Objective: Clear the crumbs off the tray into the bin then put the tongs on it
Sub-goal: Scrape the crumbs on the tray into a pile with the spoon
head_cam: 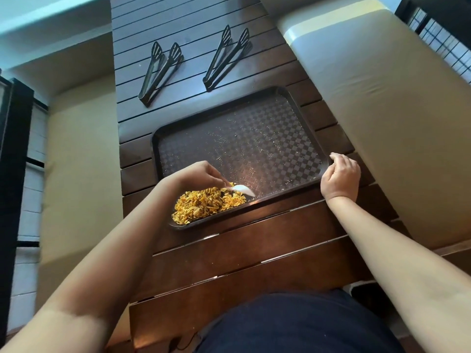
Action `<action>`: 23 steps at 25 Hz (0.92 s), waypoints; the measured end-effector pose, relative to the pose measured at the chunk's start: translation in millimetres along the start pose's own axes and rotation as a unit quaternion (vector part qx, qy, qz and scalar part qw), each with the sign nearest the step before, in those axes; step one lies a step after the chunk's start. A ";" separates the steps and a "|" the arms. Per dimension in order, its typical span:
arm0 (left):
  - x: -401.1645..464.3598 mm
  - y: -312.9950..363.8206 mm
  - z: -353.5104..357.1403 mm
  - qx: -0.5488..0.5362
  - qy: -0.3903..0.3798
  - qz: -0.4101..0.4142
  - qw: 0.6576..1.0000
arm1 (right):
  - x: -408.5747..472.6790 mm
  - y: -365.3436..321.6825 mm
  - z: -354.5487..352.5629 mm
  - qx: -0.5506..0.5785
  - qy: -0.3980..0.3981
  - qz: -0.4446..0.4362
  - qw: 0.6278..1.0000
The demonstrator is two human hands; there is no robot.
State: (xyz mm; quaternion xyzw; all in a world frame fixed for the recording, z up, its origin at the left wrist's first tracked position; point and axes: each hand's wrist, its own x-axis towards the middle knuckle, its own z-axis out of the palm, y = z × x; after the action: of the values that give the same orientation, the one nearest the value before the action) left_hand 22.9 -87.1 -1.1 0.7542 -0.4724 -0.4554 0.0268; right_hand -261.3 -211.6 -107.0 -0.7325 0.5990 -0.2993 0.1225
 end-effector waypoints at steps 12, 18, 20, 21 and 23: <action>-36.7 -20.8 5.8 -0.039 0.131 -0.006 0.991 | -0.8 2.0 -0.8 0.005 0.002 -0.001 1.000; -66.8 -56.3 64.2 0.028 0.308 -0.024 0.951 | -1.1 1.5 -0.5 0.006 0.003 0.000 1.000; -76.7 -72.2 73.7 -0.021 0.358 -0.054 0.932 | -0.1 2.2 0.2 0.006 0.004 0.000 1.000; -79.9 -75.4 77.1 -0.048 0.375 -0.057 0.924 | 0.3 2.7 0.4 0.006 0.003 -0.001 1.000; -79.4 -70.9 81.0 -0.080 0.402 -0.045 0.911 | 0.4 3.3 0.8 0.004 0.003 -0.002 1.000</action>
State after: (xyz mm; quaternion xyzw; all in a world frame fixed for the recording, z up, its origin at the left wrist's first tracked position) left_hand 3.0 42.1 -29.3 0.8892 -0.3493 -0.1510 0.2539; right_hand -263.4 -212.9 -109.3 -0.7321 0.5968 -0.3043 0.1235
